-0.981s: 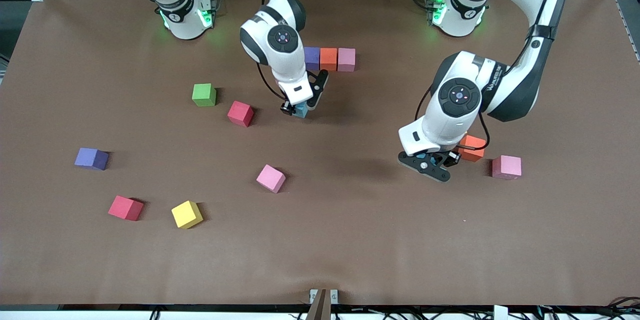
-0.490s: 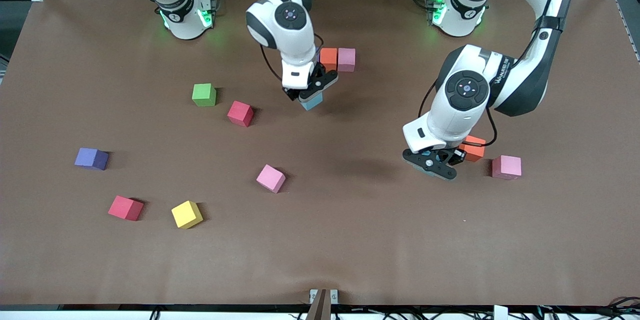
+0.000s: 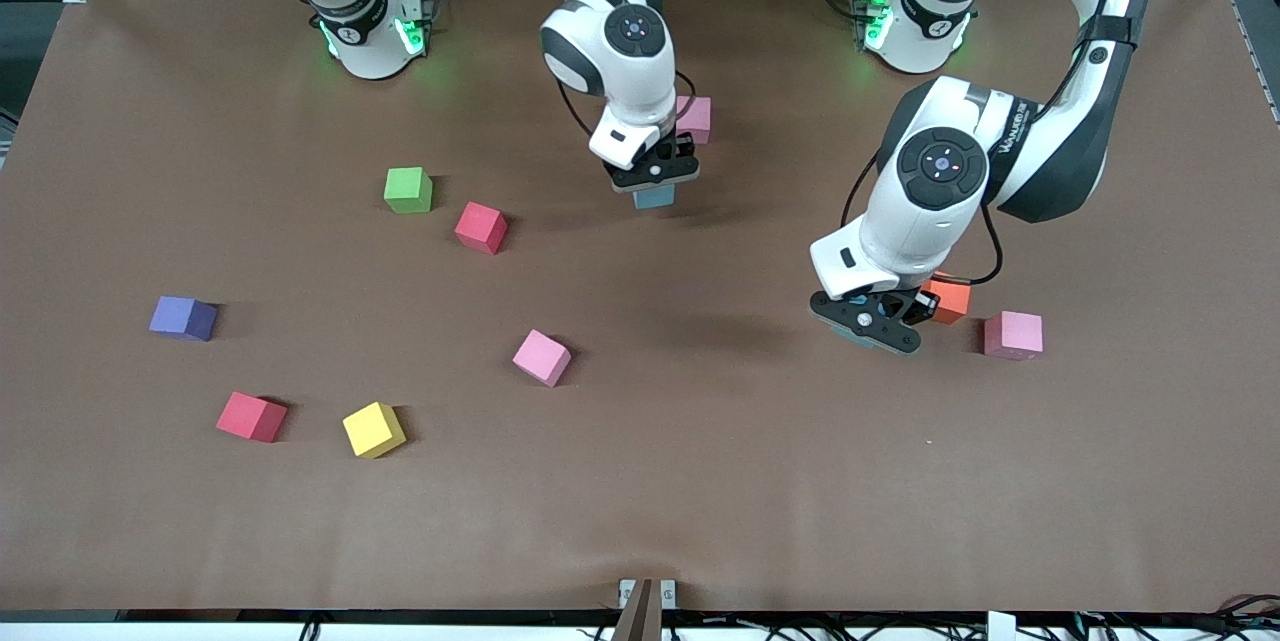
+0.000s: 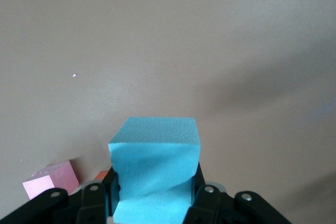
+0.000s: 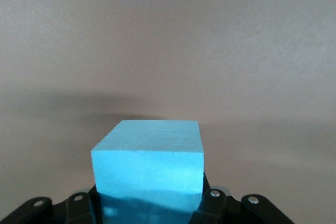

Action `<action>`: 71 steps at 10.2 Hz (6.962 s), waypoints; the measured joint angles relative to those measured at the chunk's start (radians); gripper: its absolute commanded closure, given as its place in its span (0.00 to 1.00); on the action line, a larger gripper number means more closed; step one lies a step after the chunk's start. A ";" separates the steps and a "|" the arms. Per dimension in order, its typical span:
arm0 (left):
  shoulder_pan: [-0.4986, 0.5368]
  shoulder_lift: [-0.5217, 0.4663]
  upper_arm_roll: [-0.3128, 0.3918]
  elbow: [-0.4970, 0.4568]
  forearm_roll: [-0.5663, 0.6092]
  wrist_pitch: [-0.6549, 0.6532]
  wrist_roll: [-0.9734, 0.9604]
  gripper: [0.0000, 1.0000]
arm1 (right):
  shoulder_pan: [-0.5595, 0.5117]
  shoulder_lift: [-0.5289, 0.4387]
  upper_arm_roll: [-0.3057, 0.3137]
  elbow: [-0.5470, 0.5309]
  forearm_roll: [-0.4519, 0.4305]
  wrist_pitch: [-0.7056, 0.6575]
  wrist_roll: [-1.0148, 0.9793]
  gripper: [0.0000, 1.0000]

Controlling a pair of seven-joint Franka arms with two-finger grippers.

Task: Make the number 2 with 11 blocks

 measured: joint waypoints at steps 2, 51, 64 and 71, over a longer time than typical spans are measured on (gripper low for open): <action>0.000 -0.004 -0.001 0.000 0.000 -0.011 0.000 0.56 | 0.007 0.043 0.001 0.037 0.025 0.000 0.033 0.55; -0.026 0.006 -0.025 0.006 -0.172 -0.031 -0.344 0.57 | -0.275 -0.299 0.006 -0.133 -0.003 -0.145 -0.004 0.00; -0.230 0.151 -0.067 -0.145 -0.198 0.197 -0.731 0.56 | -0.758 -0.065 0.015 0.172 -0.061 -0.119 -0.505 0.00; -0.239 0.064 -0.137 -0.305 -0.200 0.330 -0.915 0.56 | -0.753 0.105 0.023 0.315 -0.061 -0.117 -0.876 0.00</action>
